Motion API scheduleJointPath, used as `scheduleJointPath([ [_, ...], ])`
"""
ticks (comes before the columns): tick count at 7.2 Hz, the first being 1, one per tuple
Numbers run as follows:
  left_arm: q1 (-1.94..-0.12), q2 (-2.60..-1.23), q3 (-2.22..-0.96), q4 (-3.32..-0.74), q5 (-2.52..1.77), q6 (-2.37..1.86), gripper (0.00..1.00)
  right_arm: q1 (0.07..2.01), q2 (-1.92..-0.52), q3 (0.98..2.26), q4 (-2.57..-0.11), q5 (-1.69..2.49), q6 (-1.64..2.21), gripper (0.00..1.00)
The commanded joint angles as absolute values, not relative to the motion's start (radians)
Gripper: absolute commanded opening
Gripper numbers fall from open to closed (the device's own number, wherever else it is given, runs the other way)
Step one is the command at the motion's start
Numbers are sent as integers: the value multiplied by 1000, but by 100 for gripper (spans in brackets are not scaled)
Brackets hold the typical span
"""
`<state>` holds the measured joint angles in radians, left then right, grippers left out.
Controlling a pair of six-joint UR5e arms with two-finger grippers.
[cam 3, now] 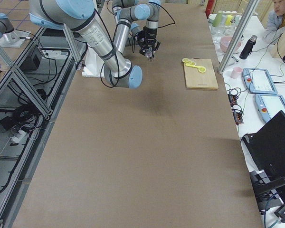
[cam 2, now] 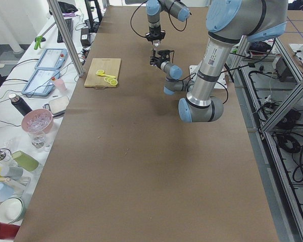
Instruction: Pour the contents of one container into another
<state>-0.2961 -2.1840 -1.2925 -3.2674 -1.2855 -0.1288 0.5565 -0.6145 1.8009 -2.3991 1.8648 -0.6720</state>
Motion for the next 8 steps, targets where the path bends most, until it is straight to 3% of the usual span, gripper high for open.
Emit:
scheduleJointPath([
  [1, -296, -2195, -1281, -3267, -1287, -129, 0, 557, -609, 1784, -2390, 1878, -663, 0],
  [8, -296, -2206, -1270, -3267, -1287, -129, 0, 574, -586, 1744, -2368, 1875, -660, 0],
])
